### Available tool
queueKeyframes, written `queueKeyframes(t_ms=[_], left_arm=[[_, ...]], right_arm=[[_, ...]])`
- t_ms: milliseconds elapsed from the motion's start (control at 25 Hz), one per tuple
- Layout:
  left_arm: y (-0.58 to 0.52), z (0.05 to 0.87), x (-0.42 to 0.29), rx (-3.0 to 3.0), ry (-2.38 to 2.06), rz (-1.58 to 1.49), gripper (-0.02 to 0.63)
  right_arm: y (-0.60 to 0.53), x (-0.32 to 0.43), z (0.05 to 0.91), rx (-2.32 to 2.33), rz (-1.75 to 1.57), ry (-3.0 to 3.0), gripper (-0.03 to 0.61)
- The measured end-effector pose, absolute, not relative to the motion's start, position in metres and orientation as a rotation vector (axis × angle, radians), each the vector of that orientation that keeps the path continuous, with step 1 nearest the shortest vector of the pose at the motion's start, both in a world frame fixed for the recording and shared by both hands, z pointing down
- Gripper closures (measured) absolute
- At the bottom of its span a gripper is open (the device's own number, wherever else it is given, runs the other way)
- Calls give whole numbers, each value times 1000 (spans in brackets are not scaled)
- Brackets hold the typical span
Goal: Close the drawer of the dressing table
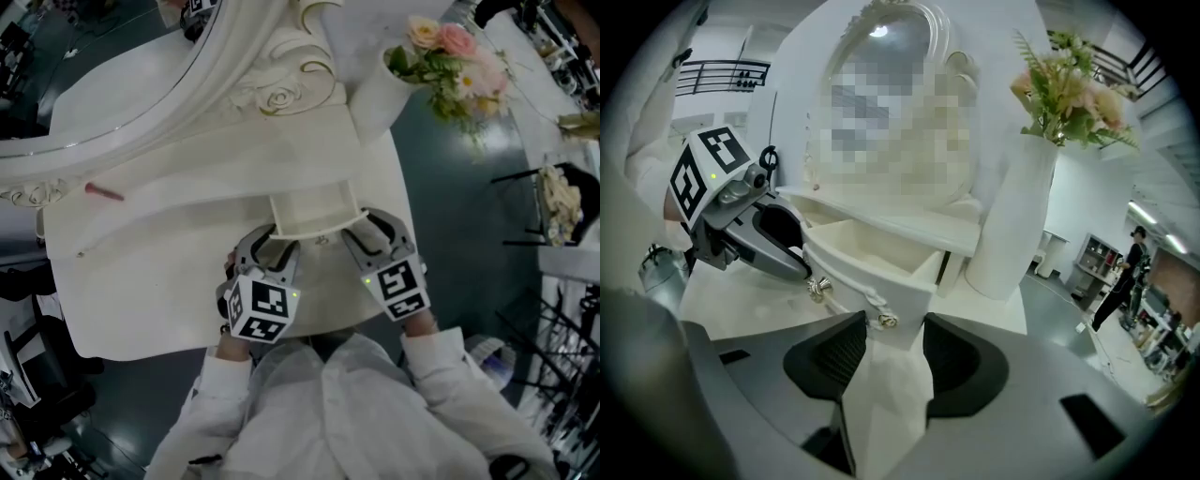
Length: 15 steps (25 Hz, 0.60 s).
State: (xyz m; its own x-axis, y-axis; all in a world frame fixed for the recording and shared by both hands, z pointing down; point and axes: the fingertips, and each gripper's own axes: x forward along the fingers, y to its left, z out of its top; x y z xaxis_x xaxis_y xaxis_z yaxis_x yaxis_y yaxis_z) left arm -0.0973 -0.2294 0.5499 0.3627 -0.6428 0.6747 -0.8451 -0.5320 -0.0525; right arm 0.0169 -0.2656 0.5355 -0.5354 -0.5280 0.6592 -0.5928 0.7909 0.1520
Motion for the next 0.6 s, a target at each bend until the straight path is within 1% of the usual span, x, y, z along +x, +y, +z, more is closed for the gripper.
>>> queueKeyframes(t_ms=[600], left_arm=[[-237,549,-95,2332,-1321,964,434]], right_arm=[[-276,20,537,874,88,-2265,390]])
